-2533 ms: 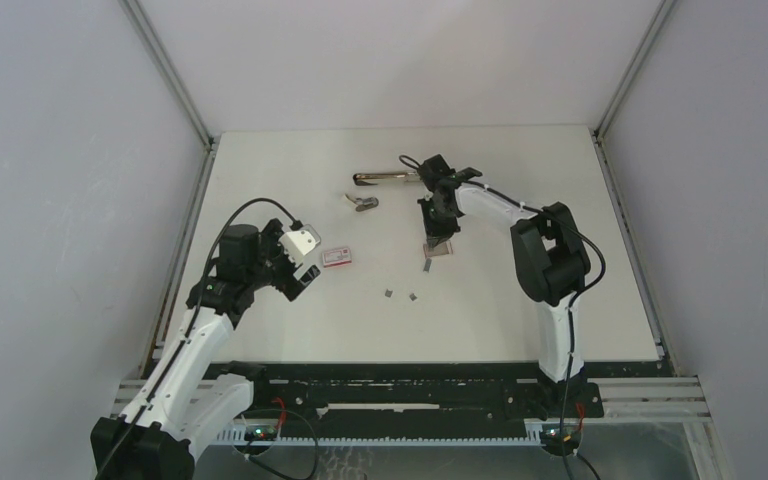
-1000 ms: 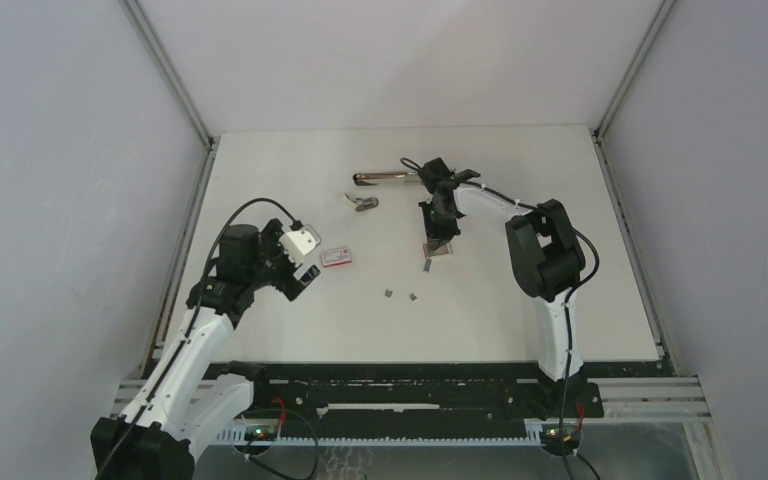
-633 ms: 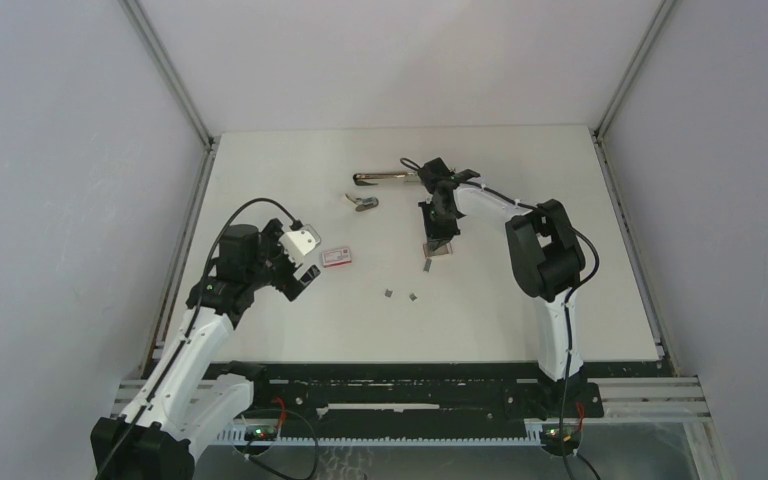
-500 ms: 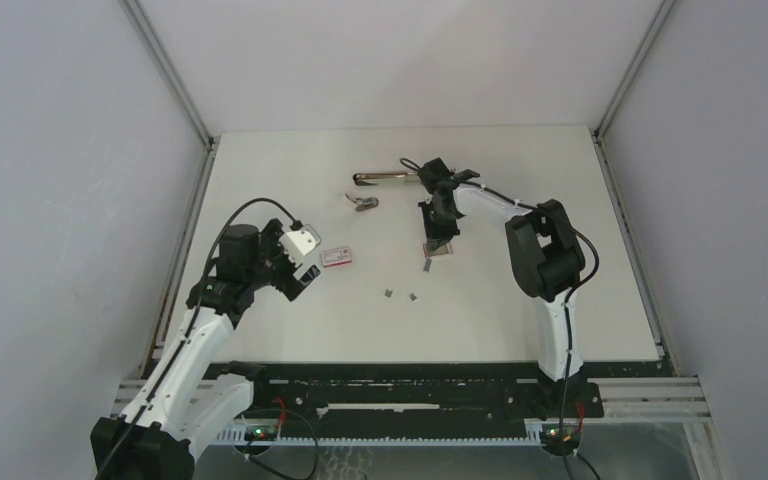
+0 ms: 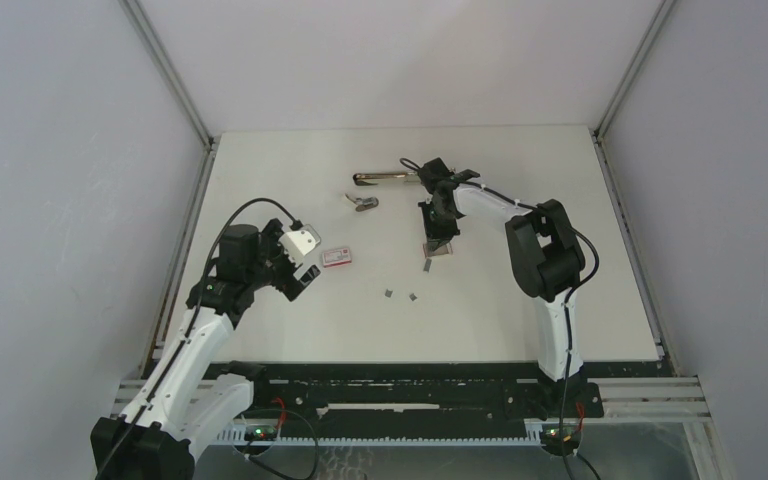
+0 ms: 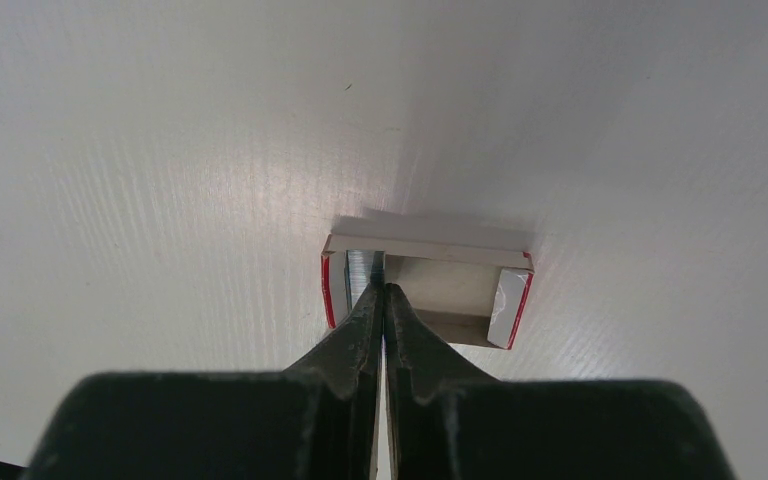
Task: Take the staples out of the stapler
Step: Place the staple in the staple box.
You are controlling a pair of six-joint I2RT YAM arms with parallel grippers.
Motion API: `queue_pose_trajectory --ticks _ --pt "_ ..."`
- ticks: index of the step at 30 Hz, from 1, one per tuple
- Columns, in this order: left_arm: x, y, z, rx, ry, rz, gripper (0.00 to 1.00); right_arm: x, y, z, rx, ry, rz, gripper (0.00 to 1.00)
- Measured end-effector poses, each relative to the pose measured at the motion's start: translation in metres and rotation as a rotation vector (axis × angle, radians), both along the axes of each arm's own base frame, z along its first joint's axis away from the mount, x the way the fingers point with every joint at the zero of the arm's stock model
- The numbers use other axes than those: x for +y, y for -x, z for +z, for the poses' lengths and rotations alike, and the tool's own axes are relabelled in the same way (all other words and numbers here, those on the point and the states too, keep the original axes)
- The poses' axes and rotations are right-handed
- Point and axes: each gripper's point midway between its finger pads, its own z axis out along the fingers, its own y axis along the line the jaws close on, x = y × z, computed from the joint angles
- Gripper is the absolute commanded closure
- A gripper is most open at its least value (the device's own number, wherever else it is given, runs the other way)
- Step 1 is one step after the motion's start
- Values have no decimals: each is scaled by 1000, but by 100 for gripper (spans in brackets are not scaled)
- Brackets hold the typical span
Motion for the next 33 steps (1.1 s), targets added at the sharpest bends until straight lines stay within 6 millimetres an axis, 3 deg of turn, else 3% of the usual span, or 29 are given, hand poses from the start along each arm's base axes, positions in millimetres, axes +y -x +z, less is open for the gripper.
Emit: queue_pose_trajectory --ticks 33 --pt "0 0 0 0 0 0 0 1 2 3 2 -6 19 100"
